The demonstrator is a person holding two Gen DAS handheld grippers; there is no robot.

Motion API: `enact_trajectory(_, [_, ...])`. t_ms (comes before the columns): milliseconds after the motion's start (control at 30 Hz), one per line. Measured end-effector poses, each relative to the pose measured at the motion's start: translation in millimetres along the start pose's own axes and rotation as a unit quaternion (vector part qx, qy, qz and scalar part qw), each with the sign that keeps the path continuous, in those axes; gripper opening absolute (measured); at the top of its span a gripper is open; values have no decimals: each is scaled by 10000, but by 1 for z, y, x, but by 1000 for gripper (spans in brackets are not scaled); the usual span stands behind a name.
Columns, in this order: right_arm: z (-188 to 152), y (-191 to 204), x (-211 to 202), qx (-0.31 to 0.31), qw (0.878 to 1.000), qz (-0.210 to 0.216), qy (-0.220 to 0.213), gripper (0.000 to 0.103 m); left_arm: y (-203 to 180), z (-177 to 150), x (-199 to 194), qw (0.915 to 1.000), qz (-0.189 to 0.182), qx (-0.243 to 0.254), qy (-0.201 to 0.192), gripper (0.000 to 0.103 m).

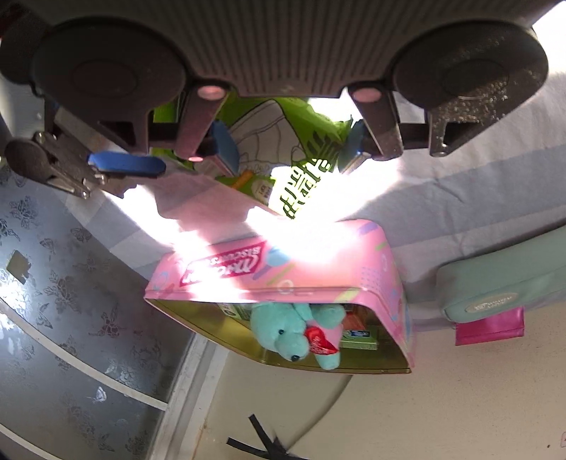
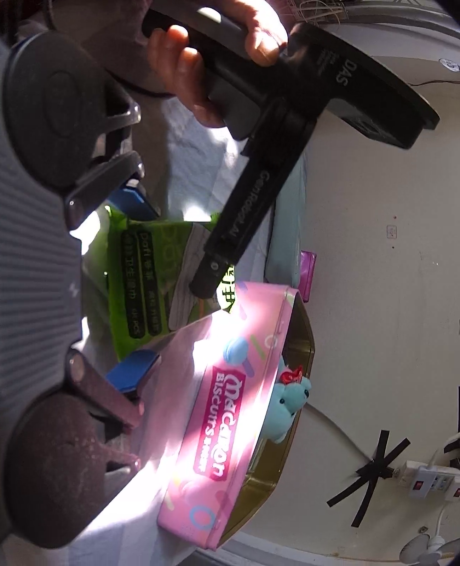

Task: Organize objects
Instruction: 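Lift the wet-wipes pack with the left gripper toward the pink tin, then carry the wet-wipes pack over the pink tin with the left gripper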

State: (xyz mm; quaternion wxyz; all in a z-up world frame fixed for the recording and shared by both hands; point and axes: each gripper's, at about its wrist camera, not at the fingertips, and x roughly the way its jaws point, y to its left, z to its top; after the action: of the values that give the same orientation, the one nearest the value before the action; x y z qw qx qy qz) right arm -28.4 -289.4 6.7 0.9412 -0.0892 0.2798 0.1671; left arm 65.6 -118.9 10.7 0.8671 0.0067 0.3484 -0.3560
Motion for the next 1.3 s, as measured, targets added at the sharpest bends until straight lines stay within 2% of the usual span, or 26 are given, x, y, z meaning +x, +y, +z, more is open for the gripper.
enact_trajectory(100, [-12, -38, -8, 550, 9983, -166, 19, 87, -22, -4, 5, 9997, -197, 80, 126, 64])
enact_trajectory(200, [-29, -80, -24, 1306, 9894, -640, -35, 87, -50, -6, 15, 9980, -446, 322, 313, 68])
enact_trajectory(267, [-41, -104, -34, 1758, 9799, -938, -105, 87, -70, -7, 21, 9956, -485, 699, 386, 70])
enact_trajectory(367, [-55, -125, -51, 2187, 9705, -984, -238, 87, -82, -4, 24, 9947, -409, 828, 455, 71])
enact_trajectory(467, [-61, -127, -59, 2150, 9714, -945, -344, 87, -73, 6, 22, 9972, -364, 461, 468, 76])
enact_trajectory(567, [-61, -120, -57, 2080, 9744, -753, -400, 87, -68, 17, 18, 9989, -40, 334, 339, 77])
enact_trajectory(667, [-58, -112, -49, 1932, 9787, -518, -451, 86, -71, 23, 18, 9977, 441, 460, 228, 82])
enact_trajectory(733, [-55, -103, -43, 1760, 9828, -378, -412, 86, -72, 25, 23, 9960, 699, 499, 235, 82])
enact_trajectory(833, [-55, -93, -31, 1549, 9873, -271, -221, 86, -75, 23, 31, 9941, 898, 548, 252, 82])
enact_trajectory(900, [-55, -88, -24, 1441, 9889, -358, -81, 86, -77, 21, 33, 9929, 998, 610, 205, 83])
enact_trajectory(1133, [-55, -89, -21, 1430, 9889, -404, -86, 86, -96, 15, 32, 9834, 1448, 1090, -106, 83])
enact_trajectory(1300, [-55, -86, -20, 1371, 9895, -461, -56, 86, -100, 13, 31, 9822, 1489, 1139, -147, 83])
